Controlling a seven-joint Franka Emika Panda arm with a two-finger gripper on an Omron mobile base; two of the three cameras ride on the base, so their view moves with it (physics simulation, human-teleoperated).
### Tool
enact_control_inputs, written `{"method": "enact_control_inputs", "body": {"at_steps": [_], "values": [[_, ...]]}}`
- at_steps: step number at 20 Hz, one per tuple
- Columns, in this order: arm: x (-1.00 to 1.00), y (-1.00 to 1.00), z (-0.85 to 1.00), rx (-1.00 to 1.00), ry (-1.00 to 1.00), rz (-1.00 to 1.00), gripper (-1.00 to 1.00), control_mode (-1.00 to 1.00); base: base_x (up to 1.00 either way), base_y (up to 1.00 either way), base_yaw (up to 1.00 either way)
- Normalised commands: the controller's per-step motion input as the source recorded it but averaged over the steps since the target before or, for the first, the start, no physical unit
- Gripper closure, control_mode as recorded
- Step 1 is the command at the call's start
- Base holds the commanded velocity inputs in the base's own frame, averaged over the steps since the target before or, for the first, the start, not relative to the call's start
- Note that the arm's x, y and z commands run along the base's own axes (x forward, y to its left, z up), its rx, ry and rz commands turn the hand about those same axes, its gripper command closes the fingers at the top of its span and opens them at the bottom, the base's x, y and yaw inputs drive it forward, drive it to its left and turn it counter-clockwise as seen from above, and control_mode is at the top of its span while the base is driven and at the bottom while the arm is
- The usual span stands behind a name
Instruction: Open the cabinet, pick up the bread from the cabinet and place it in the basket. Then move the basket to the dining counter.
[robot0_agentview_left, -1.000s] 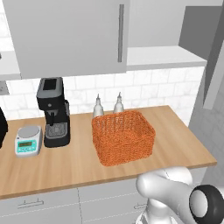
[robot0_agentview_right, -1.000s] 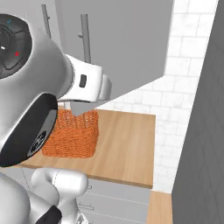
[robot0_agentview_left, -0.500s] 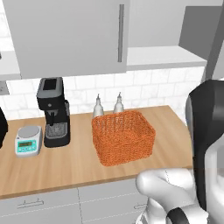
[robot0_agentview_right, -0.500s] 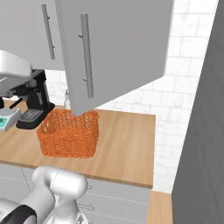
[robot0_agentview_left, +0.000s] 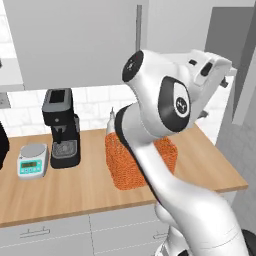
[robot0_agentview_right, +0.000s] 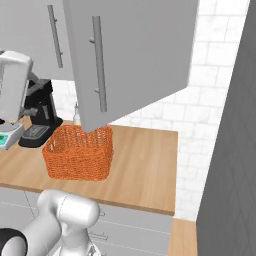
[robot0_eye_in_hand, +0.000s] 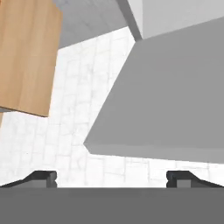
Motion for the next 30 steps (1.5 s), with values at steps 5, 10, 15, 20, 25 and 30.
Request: {"method": "enact_control_inputs", "body": {"at_steps": [5, 10, 15, 20, 25, 30], "values": [[0.86, -0.89, 0.0, -0.13, 0.38, -0.28, -1.0, -1.0, 0.0, 0.0, 0.0], [0.37, -1.0, 0.0, 0.0, 0.19, -0.28, -1.0, -1.0, 0.0, 0.0, 0.0], [-0.25, -1.0, 0.0, 0.06, 0.0, -0.17, -1.0, -1.0, 0.0, 0.0, 0.0], [-0.19, -1.0, -0.04, 0.1, -0.02, 0.01, -1.0, -1.0, 0.0, 0.0, 0.0], [0.02, -0.85, -0.06, 0.06, 0.0, 0.1, -1.0, -1.0, 0.0, 0.0, 0.0], [0.32, 0.67, -0.11, -0.01, -0.1, -0.05, -1.0, -1.0, 0.0, 0.0, 0.0]]}}
